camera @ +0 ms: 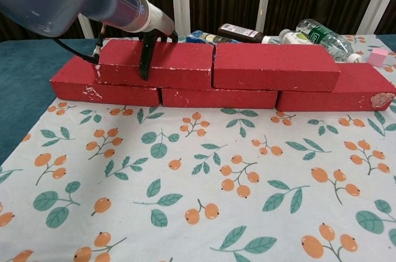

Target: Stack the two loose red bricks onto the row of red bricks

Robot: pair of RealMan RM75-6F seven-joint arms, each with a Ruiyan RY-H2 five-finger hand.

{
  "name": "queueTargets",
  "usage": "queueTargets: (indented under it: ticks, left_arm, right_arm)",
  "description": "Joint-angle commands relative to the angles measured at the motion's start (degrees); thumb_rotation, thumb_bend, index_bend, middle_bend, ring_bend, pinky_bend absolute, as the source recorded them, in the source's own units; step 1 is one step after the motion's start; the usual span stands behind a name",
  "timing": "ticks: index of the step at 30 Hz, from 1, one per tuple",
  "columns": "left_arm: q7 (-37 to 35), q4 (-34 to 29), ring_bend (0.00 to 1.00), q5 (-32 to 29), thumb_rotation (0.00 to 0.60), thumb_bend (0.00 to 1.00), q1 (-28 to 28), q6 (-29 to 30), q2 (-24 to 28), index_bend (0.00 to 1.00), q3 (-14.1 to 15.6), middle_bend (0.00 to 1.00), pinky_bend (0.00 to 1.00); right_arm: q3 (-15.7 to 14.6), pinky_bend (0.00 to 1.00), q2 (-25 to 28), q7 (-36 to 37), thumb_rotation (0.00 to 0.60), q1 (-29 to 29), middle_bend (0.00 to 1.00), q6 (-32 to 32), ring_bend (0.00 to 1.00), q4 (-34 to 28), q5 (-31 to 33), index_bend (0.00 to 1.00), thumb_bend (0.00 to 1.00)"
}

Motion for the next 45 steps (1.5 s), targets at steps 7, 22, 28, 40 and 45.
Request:
queueTargets:
  ticks: [7,22,28,40,45]
  left_arm:
    - [1.15,-0.28,0.00,-0.71,0.600,0.00,-0.14,1.37,0.12,0.00,-0.36,0.05,0.16]
    - [3.10,-1.56,0.00,-2.72,0.600,0.00,-0.17,4.12,0.58,0.00,-2.21,0.04,0.16]
    - [3.38,-3.22,0.00,-3.58,0.600,0.00,-0.30,6.63,1.18,0.00,-3.74,0.02,0.15]
    - [-1.26,-13.66,0.00,2.82,0.600,0.00,1.96,12.04,7.44,0.00,-7.00,0.04,0.13]
    - [-7.53,-21.80,0.00,9.62,0.600,0.00,6.34,10.45,12.98,0.00,-7.38,0.08,0.12]
  right_arm:
    - [0.17,0.00,-0.07,-0.26,0.600,-0.02,0.00,0.21,0.00,-0.08,0.35,0.00,0.00]
    - [0.17,0.00,-0.25,-0.59,0.600,0.13,0.00,0.05,0.00,-0.06,0.54,0.00,0.00]
    - [0.13,0.00,-0.27,-0.61,0.600,0.19,0.00,-0.14,0.00,-0.03,0.59,0.00,0.00]
    - [-0.10,0.00,-0.42,-0.79,0.600,0.41,0.00,-0.59,0.00,-0.01,0.46,0.00,0.00]
    - [-0.16,0.00,-0.73,-1.06,0.600,0.55,0.00,-0.62,0.00,-0.05,0.48,0.00,0.00]
